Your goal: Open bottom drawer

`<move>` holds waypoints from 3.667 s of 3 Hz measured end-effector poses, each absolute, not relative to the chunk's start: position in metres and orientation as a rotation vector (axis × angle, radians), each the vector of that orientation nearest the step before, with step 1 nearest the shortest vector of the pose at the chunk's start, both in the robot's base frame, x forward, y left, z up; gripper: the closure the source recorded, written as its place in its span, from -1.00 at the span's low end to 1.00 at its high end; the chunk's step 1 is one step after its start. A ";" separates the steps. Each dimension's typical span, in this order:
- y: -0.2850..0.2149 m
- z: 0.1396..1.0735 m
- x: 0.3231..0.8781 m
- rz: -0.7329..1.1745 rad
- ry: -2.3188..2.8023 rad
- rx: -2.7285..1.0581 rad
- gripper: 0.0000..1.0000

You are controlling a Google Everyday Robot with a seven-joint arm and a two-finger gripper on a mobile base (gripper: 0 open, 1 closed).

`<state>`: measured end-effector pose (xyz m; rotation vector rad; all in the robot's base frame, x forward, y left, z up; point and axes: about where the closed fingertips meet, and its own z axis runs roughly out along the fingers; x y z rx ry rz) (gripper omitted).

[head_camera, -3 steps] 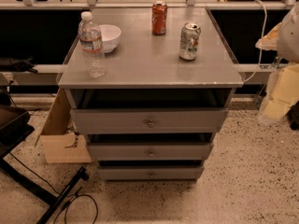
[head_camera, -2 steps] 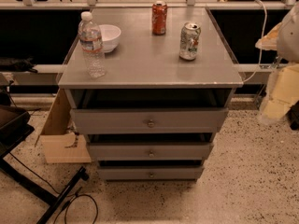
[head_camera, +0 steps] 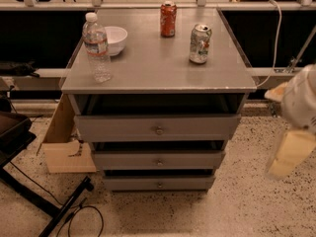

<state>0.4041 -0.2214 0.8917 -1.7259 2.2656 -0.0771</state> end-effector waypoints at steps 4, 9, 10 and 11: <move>-0.242 0.637 0.342 0.102 2.385 -1.832 -1.00; -0.179 0.381 0.517 0.064 2.169 -1.925 -1.00; -0.194 0.350 0.527 0.084 2.268 -1.934 -1.00; -0.196 0.348 0.526 0.087 2.275 -1.938 -1.00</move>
Offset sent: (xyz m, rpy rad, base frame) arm -0.0753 -0.0266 -0.2938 -0.0509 0.2076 0.0366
